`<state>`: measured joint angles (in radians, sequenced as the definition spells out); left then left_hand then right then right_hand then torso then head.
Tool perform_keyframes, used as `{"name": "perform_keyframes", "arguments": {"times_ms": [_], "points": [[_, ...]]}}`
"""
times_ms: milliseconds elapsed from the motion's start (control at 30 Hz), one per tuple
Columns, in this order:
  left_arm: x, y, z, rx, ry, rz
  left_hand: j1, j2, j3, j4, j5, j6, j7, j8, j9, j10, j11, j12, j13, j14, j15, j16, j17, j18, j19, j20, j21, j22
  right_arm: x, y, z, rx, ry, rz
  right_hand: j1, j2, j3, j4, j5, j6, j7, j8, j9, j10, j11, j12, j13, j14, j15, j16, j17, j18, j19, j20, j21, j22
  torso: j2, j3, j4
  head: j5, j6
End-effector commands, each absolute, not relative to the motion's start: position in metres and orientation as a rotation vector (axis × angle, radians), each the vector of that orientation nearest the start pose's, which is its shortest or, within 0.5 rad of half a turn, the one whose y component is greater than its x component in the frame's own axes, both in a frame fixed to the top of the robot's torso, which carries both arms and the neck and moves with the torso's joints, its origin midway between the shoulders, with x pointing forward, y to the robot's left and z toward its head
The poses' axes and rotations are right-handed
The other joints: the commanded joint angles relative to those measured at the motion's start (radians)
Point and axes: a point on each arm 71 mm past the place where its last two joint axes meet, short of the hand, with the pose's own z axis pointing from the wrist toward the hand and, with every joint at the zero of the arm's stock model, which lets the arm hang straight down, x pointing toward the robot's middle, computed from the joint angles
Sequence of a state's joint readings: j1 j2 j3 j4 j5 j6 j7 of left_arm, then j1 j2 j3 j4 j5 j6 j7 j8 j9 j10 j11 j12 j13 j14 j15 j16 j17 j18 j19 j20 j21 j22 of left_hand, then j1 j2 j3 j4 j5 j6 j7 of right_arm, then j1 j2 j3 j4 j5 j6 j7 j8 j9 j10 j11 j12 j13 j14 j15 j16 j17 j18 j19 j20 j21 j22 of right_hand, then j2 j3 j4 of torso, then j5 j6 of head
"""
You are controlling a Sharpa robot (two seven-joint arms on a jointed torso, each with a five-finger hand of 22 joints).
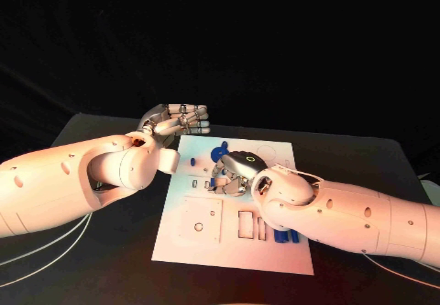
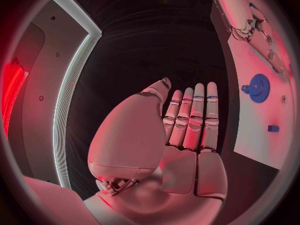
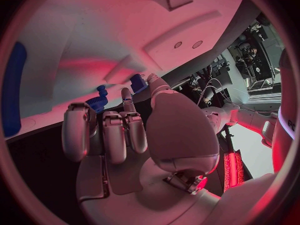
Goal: Assemble the parts on the task board
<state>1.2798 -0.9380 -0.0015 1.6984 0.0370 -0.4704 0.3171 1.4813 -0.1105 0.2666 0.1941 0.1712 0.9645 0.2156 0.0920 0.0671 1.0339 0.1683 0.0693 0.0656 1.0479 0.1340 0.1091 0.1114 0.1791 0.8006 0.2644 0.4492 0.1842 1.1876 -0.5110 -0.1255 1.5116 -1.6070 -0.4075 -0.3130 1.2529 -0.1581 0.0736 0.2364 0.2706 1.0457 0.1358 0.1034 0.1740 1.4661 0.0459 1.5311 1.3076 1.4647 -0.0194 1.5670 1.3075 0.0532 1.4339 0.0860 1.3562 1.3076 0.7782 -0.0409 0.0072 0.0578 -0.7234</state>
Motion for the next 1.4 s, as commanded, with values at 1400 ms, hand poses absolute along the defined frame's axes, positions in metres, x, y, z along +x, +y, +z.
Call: {"name": "perform_keyframes", "arguments": {"times_ms": [1400], "points": [[0.502, 0.186, -0.169, -0.232, 2.223, -0.359, -0.245, 0.077, -0.327, 0.098, -0.004, 0.116, -0.157, 0.26, 0.359, 0.302, -0.18, 1.024, 1.001, 0.523, -0.203, 1.462, 1.459, -0.17, 0.747, -0.232, 1.106, 1.344, 0.462, -0.209, -0.134, 0.228, 1.548, 0.997, 0.14, 0.051, -0.074, 0.02, 0.101, -0.063, 0.01, 0.016, -0.007, -0.08, 0.016, -0.167, 0.053, 0.05, 0.008, -0.121, 0.044, 0.067, -0.154, 0.011, -0.331, -0.182, -0.066, 0.0224, -0.0183, 0.039, -0.024]]}}
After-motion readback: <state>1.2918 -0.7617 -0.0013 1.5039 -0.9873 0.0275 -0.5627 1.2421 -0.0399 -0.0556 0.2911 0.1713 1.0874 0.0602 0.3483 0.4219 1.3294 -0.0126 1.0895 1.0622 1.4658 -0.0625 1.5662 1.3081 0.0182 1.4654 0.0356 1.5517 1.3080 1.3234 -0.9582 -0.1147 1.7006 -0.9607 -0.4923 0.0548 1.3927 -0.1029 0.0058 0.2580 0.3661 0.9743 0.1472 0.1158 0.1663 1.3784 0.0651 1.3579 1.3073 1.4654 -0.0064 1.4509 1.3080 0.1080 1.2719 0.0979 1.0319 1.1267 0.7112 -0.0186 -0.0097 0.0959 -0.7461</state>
